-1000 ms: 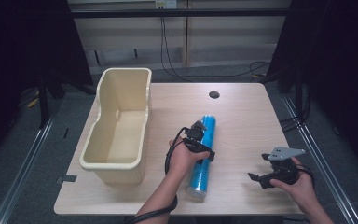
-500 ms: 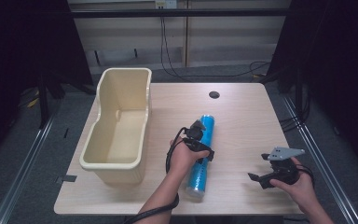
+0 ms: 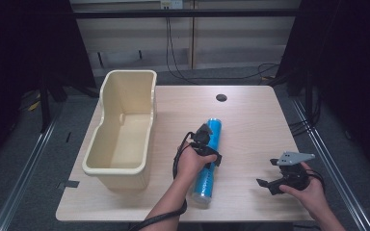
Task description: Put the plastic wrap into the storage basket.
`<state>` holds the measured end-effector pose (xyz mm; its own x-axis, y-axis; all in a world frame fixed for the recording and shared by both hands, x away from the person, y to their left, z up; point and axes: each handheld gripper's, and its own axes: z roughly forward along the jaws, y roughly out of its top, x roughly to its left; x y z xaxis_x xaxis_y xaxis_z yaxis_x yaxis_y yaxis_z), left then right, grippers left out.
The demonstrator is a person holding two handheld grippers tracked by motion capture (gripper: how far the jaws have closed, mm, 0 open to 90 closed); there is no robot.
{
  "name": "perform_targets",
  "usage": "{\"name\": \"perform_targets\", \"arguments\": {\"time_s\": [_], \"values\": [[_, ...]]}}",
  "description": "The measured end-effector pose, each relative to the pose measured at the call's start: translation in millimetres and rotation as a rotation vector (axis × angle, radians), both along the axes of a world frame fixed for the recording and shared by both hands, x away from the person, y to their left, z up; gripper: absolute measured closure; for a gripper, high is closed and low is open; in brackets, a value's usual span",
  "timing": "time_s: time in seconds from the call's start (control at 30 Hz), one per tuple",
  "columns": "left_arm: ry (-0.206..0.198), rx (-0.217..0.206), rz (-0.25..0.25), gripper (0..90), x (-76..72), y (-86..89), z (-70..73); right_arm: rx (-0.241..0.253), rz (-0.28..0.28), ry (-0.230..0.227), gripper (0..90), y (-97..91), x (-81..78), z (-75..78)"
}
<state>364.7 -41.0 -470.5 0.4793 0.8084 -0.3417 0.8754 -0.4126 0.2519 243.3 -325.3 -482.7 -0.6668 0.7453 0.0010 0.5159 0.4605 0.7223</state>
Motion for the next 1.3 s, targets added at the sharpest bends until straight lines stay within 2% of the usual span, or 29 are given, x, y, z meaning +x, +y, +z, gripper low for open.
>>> {"name": "perform_targets", "arguments": {"time_s": [0.17, 0.27, 0.57, 0.6, 0.7, 0.83, 0.9, 0.97, 1.03, 1.07, 1.17, 1.2, 1.3], "values": [[0.016, 0.001, 0.017, 27.2, 0.7, -0.5, -0.1, 0.004, -0.003, -0.002, 5.6, -0.3, -0.2, 0.1], [0.030, -0.001, 0.043, 28.0, 0.3, -0.5, -0.7, 0.003, -0.003, -0.004, 5.6, -0.4, -0.1, 0.0], [0.029, 0.022, 0.046, 28.0, -1.0, -3.1, 0.1, 0.006, 0.000, -0.011, 5.6, -0.2, -0.1, 0.2], [0.024, 0.017, 0.057, 28.6, -0.3, -3.8, -0.6, 0.003, 0.002, -0.012, 5.7, 0.0, 0.0, 0.2], [0.057, 0.011, 0.065, 28.9, 1.5, -2.9, 0.1, 0.004, 0.001, -0.012, 5.6, 0.2, 0.0, 0.2], [0.063, -0.003, 0.068, 29.5, 3.4, -1.3, -0.3, 0.003, -0.001, -0.009, 5.6, 0.3, 0.0, 0.0], [0.096, -0.019, 0.110, 30.4, 3.5, 1.4, -0.1, 0.004, -0.001, -0.011, 5.7, 0.3, 0.2, -0.1], [0.116, -0.041, 0.132, 31.2, 3.8, 4.7, -0.4, 0.007, -0.003, -0.010, 5.6, 0.3, 0.6, -0.4], [0.116, -0.047, 0.128, 31.5, 4.0, 5.3, -0.9, 0.008, -0.004, -0.007, 5.6, 0.3, 0.6, -0.8], [0.131, -0.033, 0.116, 31.5, 4.3, 6.0, 0.0, 0.009, 0.000, -0.009, 5.6, 0.3, 0.8, -1.1], [0.144, -0.006, 0.109, 32.0, 4.1, 5.7, 2.0, 0.007, 0.000, -0.011, 5.6, 0.8, 0.6, -0.6], [0.148, 0.019, 0.104, 32.0, 3.8, 5.7, 3.5, 0.007, 0.000, -0.011, 5.6, 0.8, 0.6, -0.6], [0.146, 0.045, 0.092, 32.2, 3.8, 5.7, 7.8, 0.006, 0.002, -0.016, 5.6, 0.2, 0.2, -0.1]]}}
